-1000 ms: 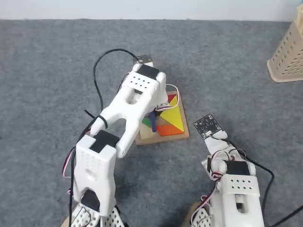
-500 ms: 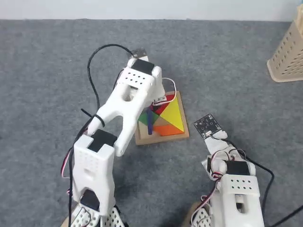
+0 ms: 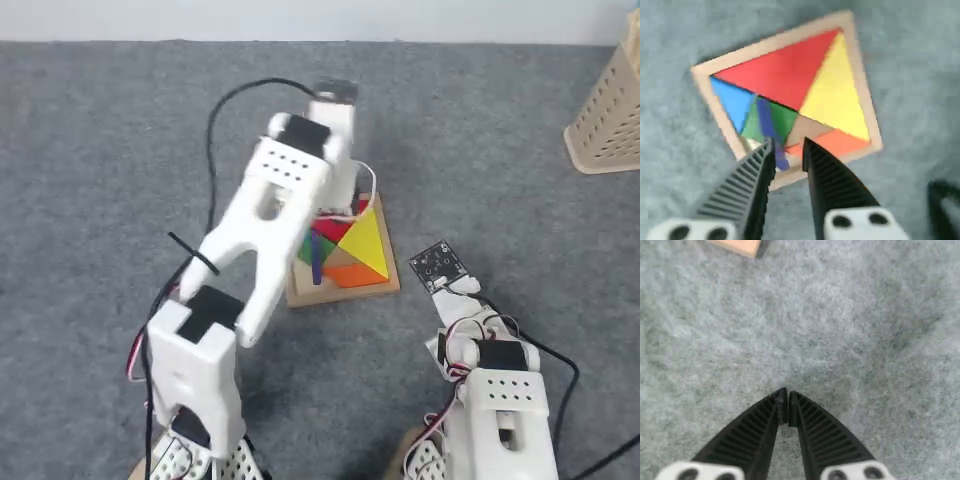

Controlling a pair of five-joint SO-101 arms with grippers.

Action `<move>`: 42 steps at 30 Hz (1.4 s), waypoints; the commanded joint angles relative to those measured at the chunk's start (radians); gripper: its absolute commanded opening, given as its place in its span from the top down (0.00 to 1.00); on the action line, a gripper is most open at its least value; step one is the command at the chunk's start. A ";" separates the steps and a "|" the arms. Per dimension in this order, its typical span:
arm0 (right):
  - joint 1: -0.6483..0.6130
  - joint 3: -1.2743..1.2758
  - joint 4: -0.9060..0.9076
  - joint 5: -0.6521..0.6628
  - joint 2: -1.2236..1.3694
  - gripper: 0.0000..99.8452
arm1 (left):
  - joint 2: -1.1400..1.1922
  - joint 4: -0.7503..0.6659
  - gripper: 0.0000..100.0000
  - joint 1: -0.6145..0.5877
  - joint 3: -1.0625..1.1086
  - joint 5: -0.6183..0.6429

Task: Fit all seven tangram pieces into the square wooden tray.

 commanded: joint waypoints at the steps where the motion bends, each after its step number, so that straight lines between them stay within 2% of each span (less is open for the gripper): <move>1: 0.010 -0.003 0.004 0.009 -0.025 0.99 | 0.055 -0.018 0.91 0.072 -0.036 -0.273; 8: 0.010 -0.003 0.004 0.009 -0.025 0.99 | 0.120 -0.015 0.91 0.068 -0.038 -0.341; 19: 0.010 -0.003 0.002 0.011 -0.025 0.99 | 0.118 -0.020 0.97 -0.029 0.039 -0.382; 35: 0.010 -0.003 0.002 0.011 -0.025 0.99 | 0.110 -0.015 0.99 -0.061 0.088 -0.384; 39: 0.010 -0.003 0.002 0.011 -0.025 0.99 | 0.014 -0.023 0.99 -0.057 0.163 -0.400; 42: 0.010 -0.003 0.002 0.012 -0.025 0.99 | -0.150 -0.063 0.99 -0.063 0.271 -0.434</move>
